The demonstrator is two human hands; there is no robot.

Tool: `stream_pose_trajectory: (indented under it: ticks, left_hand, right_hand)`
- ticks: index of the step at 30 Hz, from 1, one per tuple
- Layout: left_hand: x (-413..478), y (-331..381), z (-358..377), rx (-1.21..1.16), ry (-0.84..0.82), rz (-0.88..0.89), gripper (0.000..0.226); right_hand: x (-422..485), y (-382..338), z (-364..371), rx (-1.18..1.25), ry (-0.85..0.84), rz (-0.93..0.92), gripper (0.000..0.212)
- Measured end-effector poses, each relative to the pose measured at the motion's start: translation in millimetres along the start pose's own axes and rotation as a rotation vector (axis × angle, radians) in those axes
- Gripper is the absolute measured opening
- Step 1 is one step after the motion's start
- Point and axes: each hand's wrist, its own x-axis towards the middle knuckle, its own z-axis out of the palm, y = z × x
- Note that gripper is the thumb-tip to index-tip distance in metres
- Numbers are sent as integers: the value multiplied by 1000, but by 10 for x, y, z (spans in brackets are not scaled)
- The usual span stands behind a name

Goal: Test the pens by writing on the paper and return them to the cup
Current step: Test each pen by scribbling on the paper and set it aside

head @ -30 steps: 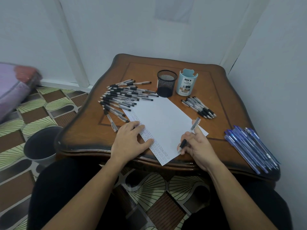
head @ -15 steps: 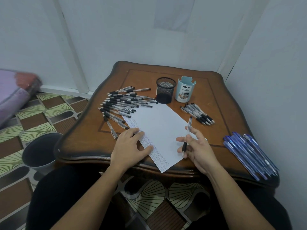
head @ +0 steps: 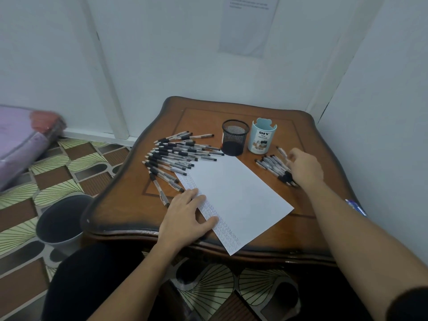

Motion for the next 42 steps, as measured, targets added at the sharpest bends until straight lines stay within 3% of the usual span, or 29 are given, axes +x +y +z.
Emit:
stream_pose_trajectory:
  ticks: [3,13,19,23,27,30,33,42]
  left_hand:
    - [-8,-1,4,-4,2,4,85]
    - [11,-12,31,-52,24,-15,77]
    - [14,-18,19,-30,19,9,80]
    - [12,-45,59,-23,69,63,67]
    - [13,-78,117,-46,167,111,55]
    - [23,-83,126,-46,189,138,51]
    - [26,-86,140,-39,147,137,51]
    - [4,-69,88,-75,63,158,36]
  right_hand:
    - [70,73,134,-60,-65,6,21]
    - [24,-99,218,-20,53,-112,27]
    - [-41,-761,463,289,-236,-332,21]
    - [-63,-1187,719,320,-365,-351,30]
    - [-30,-1406,907,254,-330,-346,34]
    - [-44,-1448,930,214,-269,-326,20]
    - [-64,-1452,928,232,-247,-311,9]
    - [-149,-1167,739,490,-298,-246,7]
